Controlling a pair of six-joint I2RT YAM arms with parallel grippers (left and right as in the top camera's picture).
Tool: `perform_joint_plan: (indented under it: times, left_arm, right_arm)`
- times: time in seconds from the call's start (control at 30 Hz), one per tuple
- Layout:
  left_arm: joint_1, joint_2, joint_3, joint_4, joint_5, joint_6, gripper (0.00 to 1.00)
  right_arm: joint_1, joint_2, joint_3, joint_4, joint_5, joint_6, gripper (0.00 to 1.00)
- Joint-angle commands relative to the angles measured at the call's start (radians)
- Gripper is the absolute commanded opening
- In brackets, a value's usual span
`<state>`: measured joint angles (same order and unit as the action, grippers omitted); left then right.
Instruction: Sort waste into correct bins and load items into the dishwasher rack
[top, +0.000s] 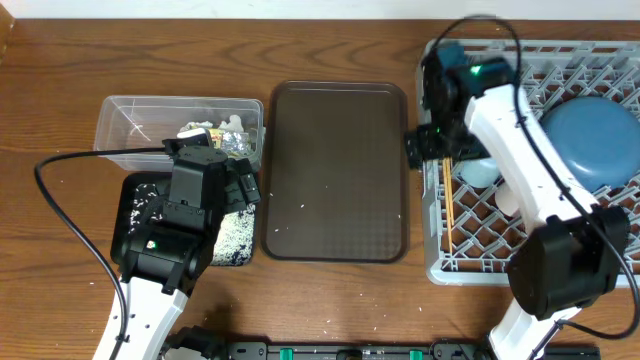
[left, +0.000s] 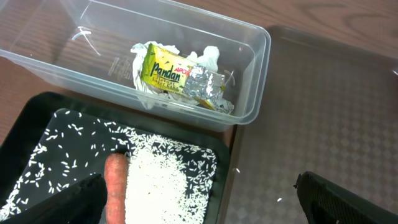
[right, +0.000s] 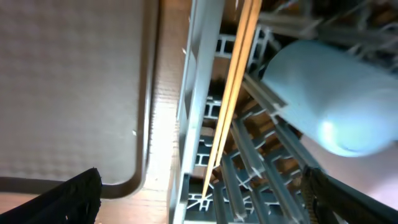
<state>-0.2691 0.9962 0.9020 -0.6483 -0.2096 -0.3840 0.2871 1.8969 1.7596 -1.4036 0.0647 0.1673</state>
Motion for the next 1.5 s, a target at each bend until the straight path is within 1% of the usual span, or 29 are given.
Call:
perform_joint_plan:
  times: [0.0,0.73,0.9,1.13,1.33,1.47]
  left_arm:
    - [0.004,0.003,0.000,-0.002,-0.012,0.017,1.00]
    - [0.004,0.003,0.000,-0.002,-0.012,0.017,1.00]
    - [0.004,0.003,0.000,-0.002,-0.012,0.017,1.00]
    - [0.004,0.003,0.000,-0.002,-0.012,0.017,1.00]
    - [0.004,0.003,0.000,-0.002,-0.012,0.017,1.00]
    - [0.004,0.003,0.000,-0.002,-0.012,0.017,1.00]
  right_arm:
    - [0.002,-0.008,0.053,0.001,0.010,-0.004,0.99]
    - [0.000,-0.007,0.049,0.016,0.011,-0.004,0.99]
    - [0.027,-0.031,0.049,0.016,0.010,-0.004,0.99]
    - [0.112,-0.138,0.049,0.016,0.010,-0.004,0.99]
    - [0.185,-0.298,0.049,0.016,0.010,-0.004,0.99]
    - [0.191,-0.422,0.049,0.016,0.010,-0.004,0.99]
